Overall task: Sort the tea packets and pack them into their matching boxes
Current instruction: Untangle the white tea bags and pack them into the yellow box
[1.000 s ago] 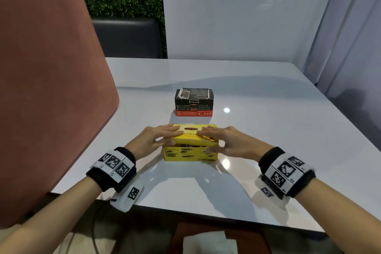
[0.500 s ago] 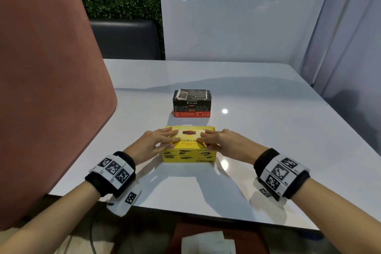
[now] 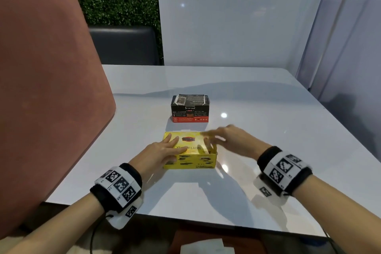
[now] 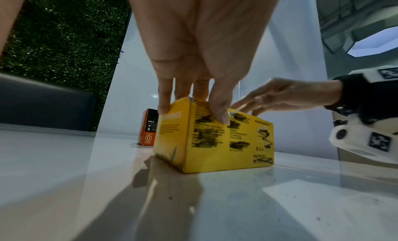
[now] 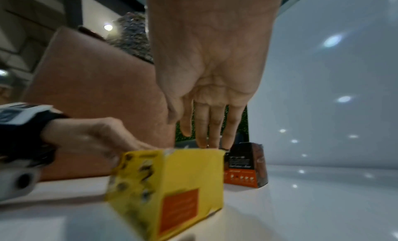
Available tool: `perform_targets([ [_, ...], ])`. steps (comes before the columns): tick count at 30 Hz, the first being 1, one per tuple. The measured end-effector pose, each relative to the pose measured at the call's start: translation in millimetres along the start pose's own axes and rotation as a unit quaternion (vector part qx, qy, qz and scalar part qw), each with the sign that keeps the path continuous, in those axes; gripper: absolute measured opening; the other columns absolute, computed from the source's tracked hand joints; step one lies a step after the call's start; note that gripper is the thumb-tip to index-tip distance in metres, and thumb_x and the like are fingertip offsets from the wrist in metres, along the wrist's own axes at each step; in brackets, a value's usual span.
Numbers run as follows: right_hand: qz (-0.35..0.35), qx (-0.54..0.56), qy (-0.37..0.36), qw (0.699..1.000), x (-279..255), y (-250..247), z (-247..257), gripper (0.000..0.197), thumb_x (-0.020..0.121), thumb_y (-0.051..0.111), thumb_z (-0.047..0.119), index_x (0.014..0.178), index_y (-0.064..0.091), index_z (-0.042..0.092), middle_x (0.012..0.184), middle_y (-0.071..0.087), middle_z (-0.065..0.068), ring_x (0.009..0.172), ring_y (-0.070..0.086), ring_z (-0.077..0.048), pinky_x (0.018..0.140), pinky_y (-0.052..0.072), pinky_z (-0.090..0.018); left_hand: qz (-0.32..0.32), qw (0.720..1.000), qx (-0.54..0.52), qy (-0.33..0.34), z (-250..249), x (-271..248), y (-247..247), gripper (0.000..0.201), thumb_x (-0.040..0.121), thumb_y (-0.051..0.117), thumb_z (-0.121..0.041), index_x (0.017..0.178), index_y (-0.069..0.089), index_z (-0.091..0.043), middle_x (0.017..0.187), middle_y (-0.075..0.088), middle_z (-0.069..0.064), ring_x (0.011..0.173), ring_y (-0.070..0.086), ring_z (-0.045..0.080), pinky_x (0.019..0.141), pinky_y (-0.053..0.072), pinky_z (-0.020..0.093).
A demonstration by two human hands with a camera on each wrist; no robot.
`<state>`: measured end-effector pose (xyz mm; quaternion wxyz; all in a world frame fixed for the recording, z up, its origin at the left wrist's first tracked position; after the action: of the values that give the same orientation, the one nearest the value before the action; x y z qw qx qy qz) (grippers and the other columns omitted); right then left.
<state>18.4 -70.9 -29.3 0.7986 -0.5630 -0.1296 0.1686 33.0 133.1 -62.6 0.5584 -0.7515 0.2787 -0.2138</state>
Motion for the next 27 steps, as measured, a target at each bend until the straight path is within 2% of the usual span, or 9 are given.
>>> perform_targets([
  [3, -0.087, 0.004, 0.063, 0.994, 24, -32, -25, 0.039, 0.096, 0.050, 0.018, 0.134, 0.050, 0.018, 0.130, 0.059, -0.006, 0.116, 0.058, -0.023, 0.099, 0.041, -0.032, 0.011, 0.999, -0.034, -0.002, 0, 3, -1, 0.047, 0.095, 0.047, -0.012, 0.140, 0.037, -0.021, 0.154, 0.018, 0.007, 0.145, 0.006, 0.018, 0.113, 0.013, 0.020],
  [5, -0.082, -0.013, 0.107, 0.991, 52, -41, -47, 0.048, 0.092, 0.056, 0.016, 0.138, 0.044, 0.017, 0.136, 0.054, -0.009, 0.124, 0.051, -0.027, 0.102, 0.041, -0.038, 0.020, 0.999, -0.040, -0.001, 1, 8, -2, 0.047, 0.094, 0.049, -0.010, 0.139, 0.040, -0.022, 0.153, 0.019, 0.007, 0.145, 0.006, 0.018, 0.113, 0.012, 0.018],
  [9, 0.014, -0.054, 0.115, 0.992, 118, -41, -58, 0.077, 0.086, 0.065, 0.020, 0.148, 0.020, 0.015, 0.148, 0.036, -0.012, 0.134, 0.035, -0.031, 0.109, 0.031, -0.045, 0.048, 0.999, -0.010, -0.012, 3, 23, -4, 0.048, 0.095, 0.049, -0.011, 0.140, 0.038, -0.022, 0.154, 0.017, 0.008, 0.145, 0.007, 0.019, 0.114, 0.013, 0.021],
  [12, 0.101, -0.090, 0.103, 0.985, 153, -34, -52, 0.094, 0.081, 0.070, 0.029, 0.150, 0.006, 0.025, 0.157, 0.014, -0.013, 0.142, 0.016, -0.035, 0.111, 0.021, -0.054, 0.051, 0.998, -0.012, -0.025, 4, 34, -6, 0.049, 0.095, 0.047, -0.010, 0.141, 0.036, -0.021, 0.155, 0.016, 0.007, 0.145, 0.005, 0.020, 0.115, 0.011, 0.024],
  [14, 0.144, -0.128, 0.098, 0.976, 168, -29, -57, 0.097, 0.080, 0.071, 0.029, 0.150, 0.003, 0.032, 0.158, 0.008, -0.013, 0.143, 0.013, -0.037, 0.111, 0.020, -0.055, 0.052, 0.998, -0.012, -0.032, 8, 43, -9, 0.049, 0.095, 0.047, -0.010, 0.141, 0.036, -0.021, 0.155, 0.016, 0.007, 0.146, 0.005, 0.020, 0.116, 0.011, 0.025],
  [16, 0.149, -0.137, 0.092, 0.975, 171, -27, -62, 0.092, 0.083, 0.069, 0.024, 0.149, 0.006, 0.034, 0.156, 0.014, -0.015, 0.140, 0.022, -0.037, 0.111, 0.024, -0.050, 0.065, 0.997, 0.001, -0.036, 9, 50, -13, 0.049, 0.095, 0.047, -0.011, 0.142, 0.035, -0.020, 0.155, 0.015, 0.009, 0.145, 0.006, 0.022, 0.116, 0.013, 0.026],
  [20, 0.107, -0.103, 0.100, 0.984, 156, -33, -86, 0.085, 0.083, 0.068, 0.015, 0.148, 0.016, 0.032, 0.147, 0.031, -0.014, 0.131, 0.036, -0.034, 0.106, 0.031, -0.040, 0.082, 0.995, 0.039, -0.036, 5, 77, -21, 0.048, 0.096, 0.047, -0.013, 0.142, 0.036, -0.023, 0.155, 0.018, 0.009, 0.145, 0.009, 0.023, 0.115, 0.017, 0.027],
  [27, 0.125, -0.073, 0.138, 0.980, 99, -49, -134, 0.081, 0.084, 0.056, 0.006, 0.147, 0.017, 0.039, 0.157, 0.014, -0.008, 0.137, 0.029, -0.033, 0.111, 0.026, -0.043, 0.095, 0.995, 0.028, -0.003, -34, 121, -6, 0.047, 0.096, 0.045, -0.011, 0.141, 0.037, -0.023, 0.155, 0.018, 0.008, 0.145, 0.008, 0.026, 0.116, 0.010, 0.032],
])
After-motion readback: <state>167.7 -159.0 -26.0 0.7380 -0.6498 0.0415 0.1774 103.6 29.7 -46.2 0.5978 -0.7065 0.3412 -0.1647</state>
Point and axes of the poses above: each hand's wrist, its own x-axis towards the middle knuckle, its own y-axis out of the palm, z = x × y, the point moved 4 cm from there along x, towards the middle knuckle
